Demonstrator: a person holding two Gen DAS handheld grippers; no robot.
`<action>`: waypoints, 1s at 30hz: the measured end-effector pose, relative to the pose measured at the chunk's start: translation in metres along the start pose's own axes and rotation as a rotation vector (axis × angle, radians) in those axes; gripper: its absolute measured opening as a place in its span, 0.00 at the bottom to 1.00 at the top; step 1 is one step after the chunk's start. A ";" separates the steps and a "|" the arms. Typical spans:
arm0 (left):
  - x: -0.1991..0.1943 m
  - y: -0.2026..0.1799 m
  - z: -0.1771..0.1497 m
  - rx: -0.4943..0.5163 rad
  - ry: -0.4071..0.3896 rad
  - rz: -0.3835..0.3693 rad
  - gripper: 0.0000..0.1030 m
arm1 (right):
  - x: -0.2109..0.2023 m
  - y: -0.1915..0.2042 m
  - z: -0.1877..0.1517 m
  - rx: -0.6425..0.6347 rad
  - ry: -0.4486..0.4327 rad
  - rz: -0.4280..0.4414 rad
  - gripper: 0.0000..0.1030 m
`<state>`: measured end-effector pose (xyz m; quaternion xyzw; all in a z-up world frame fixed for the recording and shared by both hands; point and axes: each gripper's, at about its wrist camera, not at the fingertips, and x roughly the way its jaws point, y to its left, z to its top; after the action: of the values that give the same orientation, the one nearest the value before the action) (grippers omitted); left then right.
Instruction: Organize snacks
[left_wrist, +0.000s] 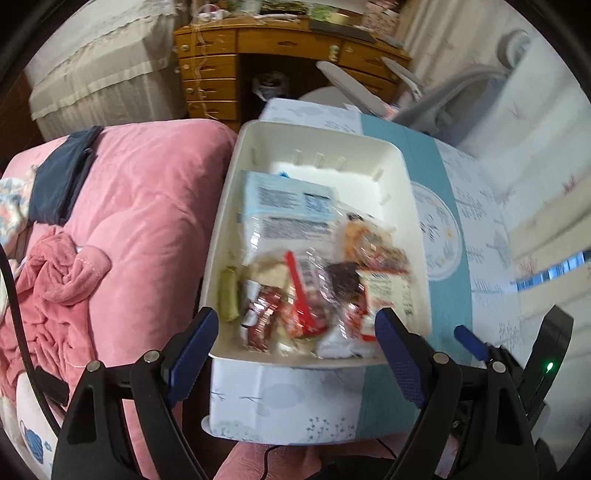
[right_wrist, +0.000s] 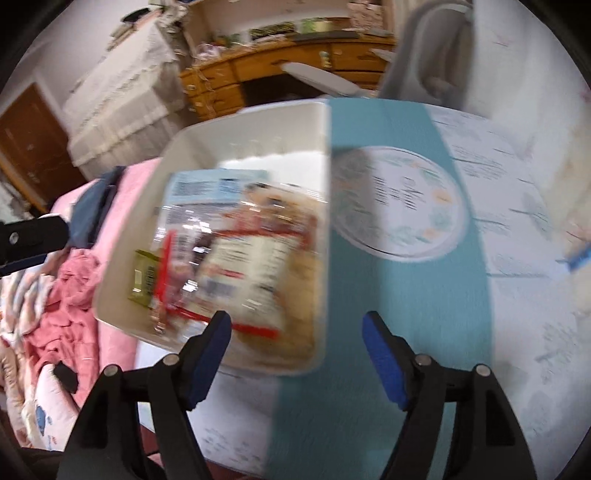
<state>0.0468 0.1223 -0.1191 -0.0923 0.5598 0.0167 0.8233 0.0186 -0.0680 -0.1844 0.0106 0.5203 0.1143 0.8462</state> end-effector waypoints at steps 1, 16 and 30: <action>0.001 -0.006 -0.003 0.012 0.007 -0.011 0.83 | -0.003 -0.008 -0.003 0.017 0.009 -0.012 0.74; -0.046 -0.112 -0.050 0.168 -0.048 -0.113 0.99 | -0.108 -0.098 -0.031 0.170 0.003 -0.090 0.94; -0.109 -0.171 -0.074 0.140 -0.177 -0.073 0.99 | -0.209 -0.117 -0.035 0.141 -0.082 -0.059 0.94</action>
<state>-0.0398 -0.0503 -0.0221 -0.0530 0.4811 -0.0442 0.8739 -0.0819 -0.2282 -0.0328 0.0596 0.4923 0.0517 0.8669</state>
